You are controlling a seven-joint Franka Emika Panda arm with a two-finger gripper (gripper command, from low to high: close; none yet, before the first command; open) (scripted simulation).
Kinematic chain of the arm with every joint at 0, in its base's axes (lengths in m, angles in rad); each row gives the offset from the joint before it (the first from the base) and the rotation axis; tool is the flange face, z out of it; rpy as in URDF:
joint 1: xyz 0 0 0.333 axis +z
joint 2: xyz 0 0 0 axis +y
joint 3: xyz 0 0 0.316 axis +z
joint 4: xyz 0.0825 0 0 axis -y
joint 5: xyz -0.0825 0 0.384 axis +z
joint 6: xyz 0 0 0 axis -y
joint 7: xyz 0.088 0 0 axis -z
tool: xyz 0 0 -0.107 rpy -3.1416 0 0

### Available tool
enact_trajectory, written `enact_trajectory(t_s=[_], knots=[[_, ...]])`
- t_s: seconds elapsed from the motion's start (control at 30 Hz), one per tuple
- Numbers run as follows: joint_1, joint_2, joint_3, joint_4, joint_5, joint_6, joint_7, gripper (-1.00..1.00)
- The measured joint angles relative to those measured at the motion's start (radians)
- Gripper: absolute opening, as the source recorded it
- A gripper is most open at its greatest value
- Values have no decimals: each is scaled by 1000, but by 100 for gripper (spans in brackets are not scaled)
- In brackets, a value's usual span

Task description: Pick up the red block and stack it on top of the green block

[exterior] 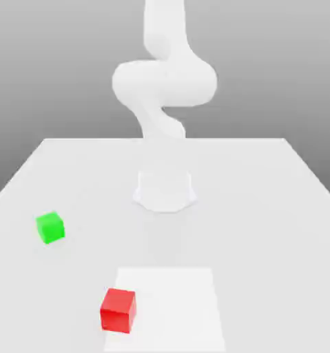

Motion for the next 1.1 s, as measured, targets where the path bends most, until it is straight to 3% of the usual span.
enact_trajectory(t_s=[0.73,0.93,0.97,1.1], knots=[[-95,804,-63,-242,21,362,-29,0],[-118,1022,-39,-229,55,528,-54,0],[-120,1042,-36,-226,57,545,-55,-100],[-121,1042,-36,-226,56,545,-54,-100]])
